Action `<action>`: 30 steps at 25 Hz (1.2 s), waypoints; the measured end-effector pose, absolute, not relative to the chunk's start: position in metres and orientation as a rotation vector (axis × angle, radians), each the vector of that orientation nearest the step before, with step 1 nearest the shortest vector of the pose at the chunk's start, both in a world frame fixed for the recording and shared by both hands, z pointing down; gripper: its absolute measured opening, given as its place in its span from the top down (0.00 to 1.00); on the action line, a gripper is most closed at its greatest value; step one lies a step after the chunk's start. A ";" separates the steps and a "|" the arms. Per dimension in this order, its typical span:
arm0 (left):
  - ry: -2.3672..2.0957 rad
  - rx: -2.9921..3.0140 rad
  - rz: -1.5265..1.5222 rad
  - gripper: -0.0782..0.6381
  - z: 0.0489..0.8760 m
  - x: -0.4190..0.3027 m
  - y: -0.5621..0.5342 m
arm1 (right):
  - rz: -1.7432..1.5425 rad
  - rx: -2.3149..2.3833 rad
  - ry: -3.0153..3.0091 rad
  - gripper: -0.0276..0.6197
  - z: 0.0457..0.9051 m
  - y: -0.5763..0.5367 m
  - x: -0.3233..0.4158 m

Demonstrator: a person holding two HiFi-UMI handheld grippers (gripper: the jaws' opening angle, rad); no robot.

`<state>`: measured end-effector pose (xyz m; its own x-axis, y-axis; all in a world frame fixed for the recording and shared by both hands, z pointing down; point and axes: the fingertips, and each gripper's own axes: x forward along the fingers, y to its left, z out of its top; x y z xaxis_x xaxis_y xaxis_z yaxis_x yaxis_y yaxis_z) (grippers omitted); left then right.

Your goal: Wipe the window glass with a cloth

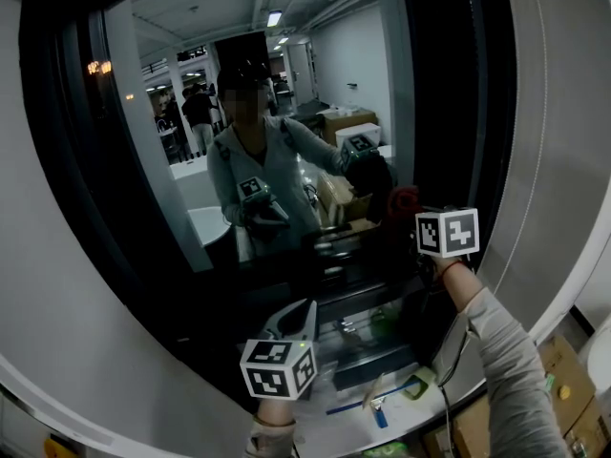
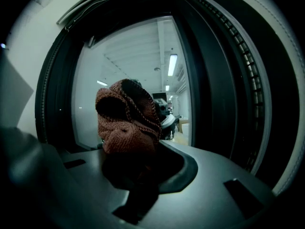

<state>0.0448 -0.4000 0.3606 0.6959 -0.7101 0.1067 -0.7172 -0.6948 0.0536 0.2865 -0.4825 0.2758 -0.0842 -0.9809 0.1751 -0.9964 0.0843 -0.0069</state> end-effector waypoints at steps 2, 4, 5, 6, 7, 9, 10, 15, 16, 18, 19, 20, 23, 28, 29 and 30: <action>-1.194 2.809 0.118 0.89 0.361 0.040 -0.400 | 0.189 2.040 -2.259 0.89 0.277 -0.476 0.279; -1.206 2.803 0.116 0.88 0.362 0.035 -0.399 | 0.181 2.014 -2.327 0.89 0.279 -0.465 0.264; -1.215 2.798 0.115 0.88 0.363 0.031 -0.398 | 0.173 1.997 -2.360 0.89 0.281 -0.458 0.255; -1.224 2.793 0.114 0.88 0.365 0.028 -0.398 | 0.162 1.979 -2.390 0.89 0.283 -0.451 0.245; -1.233 2.788 0.112 0.89 0.367 0.024 -0.397 | 0.151 1.960 -2.422 0.89 0.285 -0.444 0.235; -1.248 2.777 0.111 0.89 0.371 0.017 -0.395 | 0.134 1.915 -2.487 0.89 0.294 -0.429 0.214; -1.254 2.772 0.111 0.89 0.374 0.014 -0.393 | 0.123 1.889 -2.515 0.89 0.299 -0.420 0.204; -1.283 2.742 0.099 0.88 0.388 -0.004 -0.380 | 0.126 1.843 -2.579 0.89 0.333 -0.380 0.167; -1.286 2.741 0.098 0.89 0.390 -0.006 -0.377 | 0.157 1.838 -2.594 0.89 0.341 -0.373 0.162; -1.296 2.740 0.102 0.89 0.395 -0.012 -0.370 | 0.224 1.834 -2.617 0.89 0.356 -0.362 0.152; -1.304 2.736 0.104 0.88 0.397 -0.014 -0.367 | 0.248 1.833 -2.622 0.89 0.364 -0.357 0.148; -1.310 2.731 0.104 0.89 0.400 -0.017 -0.365 | 0.264 1.829 -2.625 0.89 0.371 -0.353 0.144; -1.323 2.713 0.091 0.89 0.409 -0.023 -0.357 | 0.275 1.793 -2.626 0.89 0.392 -0.343 0.130; -1.343 2.679 0.099 0.88 0.425 -0.031 -0.343 | 0.273 1.712 -2.646 0.89 0.418 -0.323 0.104; -1.344 2.673 0.103 0.88 0.427 -0.032 -0.340 | 0.267 1.702 -2.649 0.89 0.422 -0.319 0.100; -1.347 2.666 0.106 0.88 0.430 -0.033 -0.338 | 0.261 1.691 -2.650 0.89 0.426 -0.316 0.097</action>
